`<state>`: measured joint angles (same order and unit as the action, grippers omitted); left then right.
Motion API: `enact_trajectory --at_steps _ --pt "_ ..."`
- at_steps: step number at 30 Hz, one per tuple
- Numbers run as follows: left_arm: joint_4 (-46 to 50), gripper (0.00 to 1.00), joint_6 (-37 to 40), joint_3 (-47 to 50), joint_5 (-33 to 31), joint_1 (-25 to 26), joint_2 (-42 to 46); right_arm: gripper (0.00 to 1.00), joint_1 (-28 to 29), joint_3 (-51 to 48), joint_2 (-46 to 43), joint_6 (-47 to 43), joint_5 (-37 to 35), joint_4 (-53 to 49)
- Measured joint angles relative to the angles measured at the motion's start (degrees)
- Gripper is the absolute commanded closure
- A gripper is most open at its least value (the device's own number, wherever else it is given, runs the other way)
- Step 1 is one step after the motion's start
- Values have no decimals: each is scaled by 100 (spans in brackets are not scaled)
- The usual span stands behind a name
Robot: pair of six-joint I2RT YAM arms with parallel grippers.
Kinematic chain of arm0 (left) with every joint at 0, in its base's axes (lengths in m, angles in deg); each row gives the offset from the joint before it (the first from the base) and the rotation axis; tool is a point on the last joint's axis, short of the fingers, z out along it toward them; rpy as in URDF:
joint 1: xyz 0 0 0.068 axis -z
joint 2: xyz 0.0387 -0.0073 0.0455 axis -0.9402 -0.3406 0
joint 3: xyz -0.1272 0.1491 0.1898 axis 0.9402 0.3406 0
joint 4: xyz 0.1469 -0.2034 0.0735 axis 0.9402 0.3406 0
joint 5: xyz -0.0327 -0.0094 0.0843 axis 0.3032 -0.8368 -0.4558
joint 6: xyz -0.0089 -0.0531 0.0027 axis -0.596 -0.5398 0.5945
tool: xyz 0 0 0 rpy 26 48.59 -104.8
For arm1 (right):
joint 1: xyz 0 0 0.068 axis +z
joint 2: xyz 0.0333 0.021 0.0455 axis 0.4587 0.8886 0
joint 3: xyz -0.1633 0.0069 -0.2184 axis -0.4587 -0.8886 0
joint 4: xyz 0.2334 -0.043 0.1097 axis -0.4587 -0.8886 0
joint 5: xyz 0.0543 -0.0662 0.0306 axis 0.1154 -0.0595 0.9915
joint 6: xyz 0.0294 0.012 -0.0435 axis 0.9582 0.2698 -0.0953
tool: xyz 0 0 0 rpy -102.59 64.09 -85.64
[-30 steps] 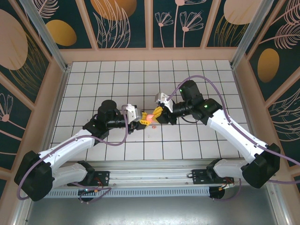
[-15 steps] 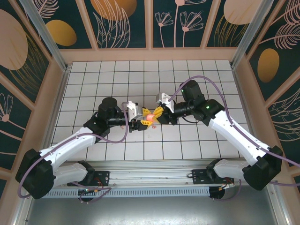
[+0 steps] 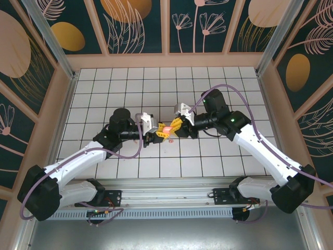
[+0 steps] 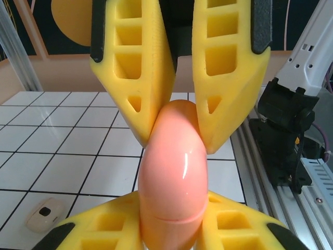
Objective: Insert the wireless bluetooth earbuds into the charging case
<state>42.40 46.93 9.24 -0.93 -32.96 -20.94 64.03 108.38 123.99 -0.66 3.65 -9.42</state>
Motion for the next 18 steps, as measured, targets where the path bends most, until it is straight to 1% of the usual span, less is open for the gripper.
enact_trajectory --at_steps 1,4,14,18 --pt "-4 76 0 0 -4 0 0 63 2 -9 0 33 -13 11" --pt "0 76 2 2 -11 0 7 60 -4 -76 -26 144 -144 188" --pt "2 77 -2 9 -284 -11 52 59 -302 -273 -173 643 -155 782" --pt "-37 78 -26 96 -155 -2 111 59 -459 -304 -212 828 -339 1095"
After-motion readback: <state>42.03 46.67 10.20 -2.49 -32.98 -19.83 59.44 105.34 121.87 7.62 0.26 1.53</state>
